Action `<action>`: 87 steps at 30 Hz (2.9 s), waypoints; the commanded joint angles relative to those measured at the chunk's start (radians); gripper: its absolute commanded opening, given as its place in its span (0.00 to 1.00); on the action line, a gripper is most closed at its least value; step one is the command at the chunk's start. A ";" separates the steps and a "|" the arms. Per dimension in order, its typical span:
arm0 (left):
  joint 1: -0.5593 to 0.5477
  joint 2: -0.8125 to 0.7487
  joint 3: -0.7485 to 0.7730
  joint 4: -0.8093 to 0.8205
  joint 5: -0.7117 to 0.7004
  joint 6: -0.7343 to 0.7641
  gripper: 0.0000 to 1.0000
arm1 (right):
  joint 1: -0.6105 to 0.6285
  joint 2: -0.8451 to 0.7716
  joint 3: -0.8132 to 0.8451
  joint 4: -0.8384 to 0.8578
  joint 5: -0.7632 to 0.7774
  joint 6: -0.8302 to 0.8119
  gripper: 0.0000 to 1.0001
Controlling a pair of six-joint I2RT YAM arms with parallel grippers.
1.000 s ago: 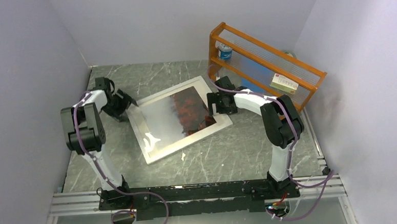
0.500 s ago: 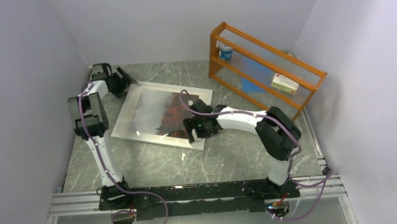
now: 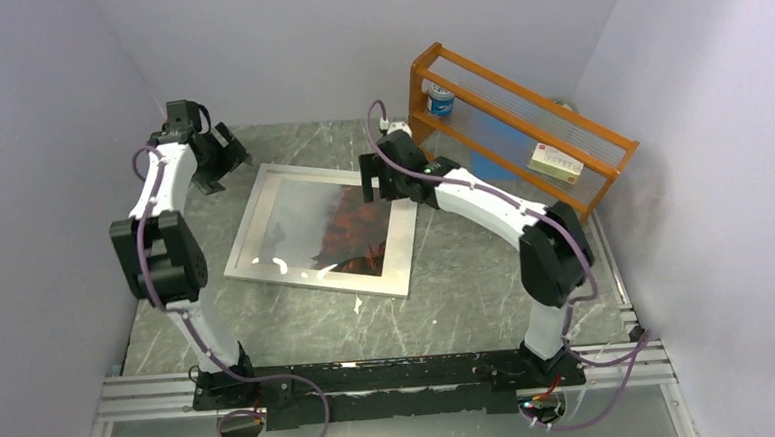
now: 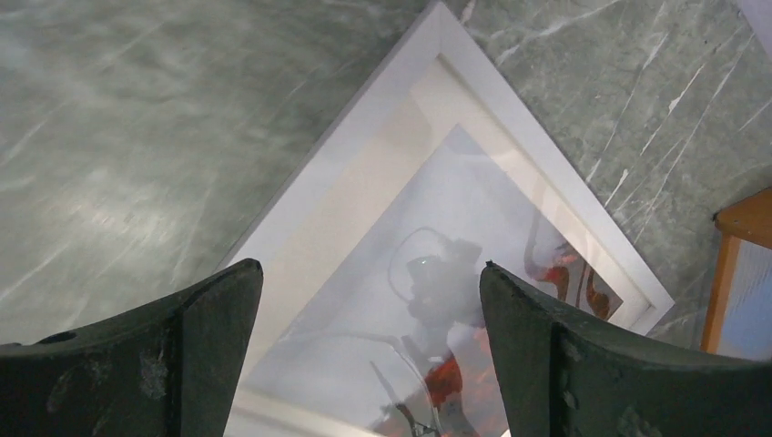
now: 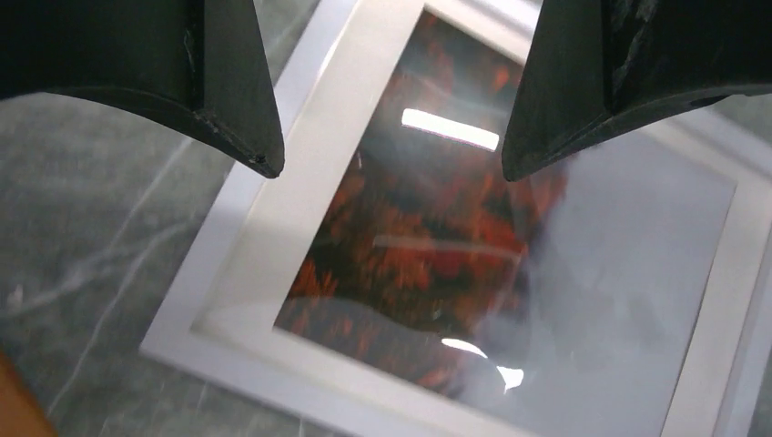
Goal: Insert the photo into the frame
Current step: Adjust the photo frame at the center of the board.
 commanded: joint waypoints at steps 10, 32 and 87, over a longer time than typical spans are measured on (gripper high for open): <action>0.009 -0.554 -0.655 -0.024 0.148 -0.170 0.94 | -0.099 0.535 0.636 -0.088 0.021 -0.164 0.93; 0.009 -0.549 -1.001 0.272 0.262 -0.231 0.94 | -0.155 0.637 0.582 -0.118 -0.318 -0.330 0.94; 0.020 -0.218 -0.347 0.147 0.263 0.123 0.94 | -0.081 -0.208 -0.229 -0.080 0.011 0.109 0.89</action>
